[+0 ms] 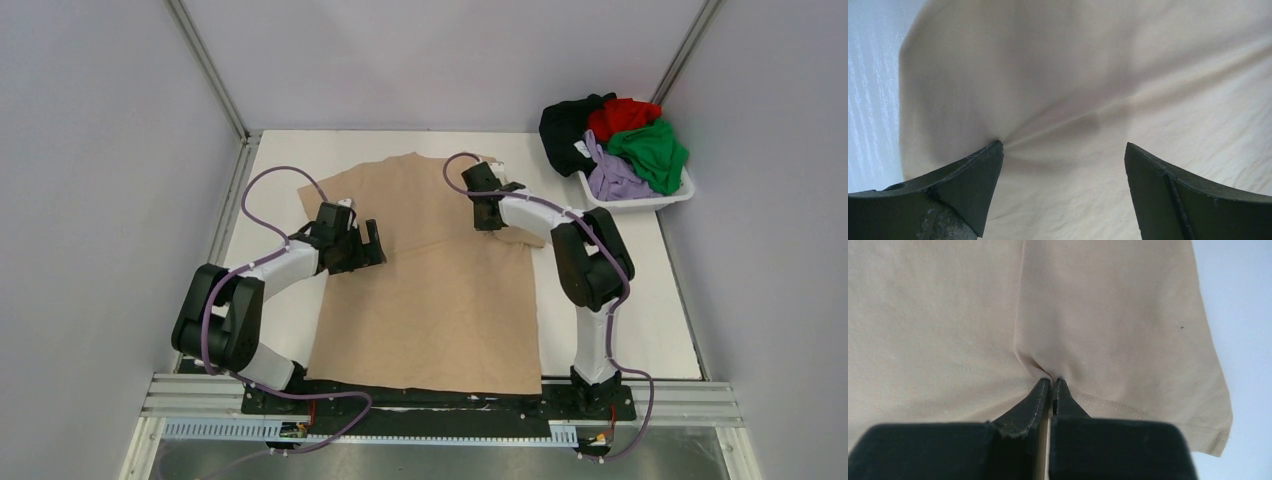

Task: Fold and stack the t-shirts
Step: Flatten out the tshirt

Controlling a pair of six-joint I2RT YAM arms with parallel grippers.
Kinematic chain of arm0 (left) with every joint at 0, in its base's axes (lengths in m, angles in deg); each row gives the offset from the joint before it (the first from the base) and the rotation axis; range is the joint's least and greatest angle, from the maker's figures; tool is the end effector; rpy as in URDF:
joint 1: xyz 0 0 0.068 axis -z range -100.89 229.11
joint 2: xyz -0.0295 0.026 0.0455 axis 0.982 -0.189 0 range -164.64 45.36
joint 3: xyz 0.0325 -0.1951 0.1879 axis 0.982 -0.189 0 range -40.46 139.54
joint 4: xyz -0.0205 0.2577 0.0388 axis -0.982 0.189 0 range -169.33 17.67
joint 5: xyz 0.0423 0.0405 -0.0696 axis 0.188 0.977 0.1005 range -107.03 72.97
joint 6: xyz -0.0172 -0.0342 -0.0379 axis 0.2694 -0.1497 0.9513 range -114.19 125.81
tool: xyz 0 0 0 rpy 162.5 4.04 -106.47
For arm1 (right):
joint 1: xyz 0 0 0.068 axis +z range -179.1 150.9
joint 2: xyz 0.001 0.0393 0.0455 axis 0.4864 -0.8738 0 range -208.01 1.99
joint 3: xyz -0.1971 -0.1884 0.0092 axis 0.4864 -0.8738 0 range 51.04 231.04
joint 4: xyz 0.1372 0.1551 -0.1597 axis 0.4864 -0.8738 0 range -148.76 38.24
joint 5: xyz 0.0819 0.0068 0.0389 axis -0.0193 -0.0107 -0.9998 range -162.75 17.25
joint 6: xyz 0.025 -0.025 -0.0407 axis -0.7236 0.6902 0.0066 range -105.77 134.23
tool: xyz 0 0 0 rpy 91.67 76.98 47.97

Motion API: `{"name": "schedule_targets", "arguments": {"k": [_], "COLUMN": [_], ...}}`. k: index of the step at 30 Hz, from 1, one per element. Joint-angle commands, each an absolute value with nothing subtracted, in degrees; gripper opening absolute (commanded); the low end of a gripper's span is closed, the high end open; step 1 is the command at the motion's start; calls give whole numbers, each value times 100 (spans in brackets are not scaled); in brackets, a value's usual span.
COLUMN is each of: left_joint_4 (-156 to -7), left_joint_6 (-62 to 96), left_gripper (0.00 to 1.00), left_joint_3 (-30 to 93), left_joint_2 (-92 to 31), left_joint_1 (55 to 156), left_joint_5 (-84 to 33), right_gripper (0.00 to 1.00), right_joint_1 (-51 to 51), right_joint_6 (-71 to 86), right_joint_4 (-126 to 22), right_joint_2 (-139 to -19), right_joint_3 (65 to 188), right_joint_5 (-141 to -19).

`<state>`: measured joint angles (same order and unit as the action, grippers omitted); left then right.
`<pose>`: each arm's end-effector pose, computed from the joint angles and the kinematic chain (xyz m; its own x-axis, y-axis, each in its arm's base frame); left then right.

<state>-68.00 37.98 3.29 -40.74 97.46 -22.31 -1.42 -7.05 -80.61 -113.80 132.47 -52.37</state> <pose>0.2727 -0.0939 0.1680 -0.8418 -0.2792 -0.4619 -0.0978 0.9206 -0.3781 0.3772 0.1839 0.1666 -0.8441 -0.0588 -0.5329 0.0106 0.9919 -0.1262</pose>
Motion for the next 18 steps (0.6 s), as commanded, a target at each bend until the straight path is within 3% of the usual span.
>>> {"name": "schedule_targets", "arguments": {"k": [1, 13, 18], "left_joint_4": [-6252, -6020, -5899], "left_joint_6": [3778, 3731, 3681], "left_gripper": [100, 100, 100], "left_joint_3": [353, 464, 469], "left_joint_2": [-4235, -4342, -4292], "left_joint_1": [9704, 9703, 9703], "left_joint_5": [-1722, -1392, -1404], "right_gripper": [0, 0, 0], "right_joint_1": [-425, -1312, -1782], "right_joint_6": [-251, 547, 735], "right_joint_4": [-8198, -8168, -7981], "right_joint_2": [-11021, -10794, -10761], "right_joint_3": [13506, 13481, 13515], "right_joint_5": [-4555, -6111, -6202]}}
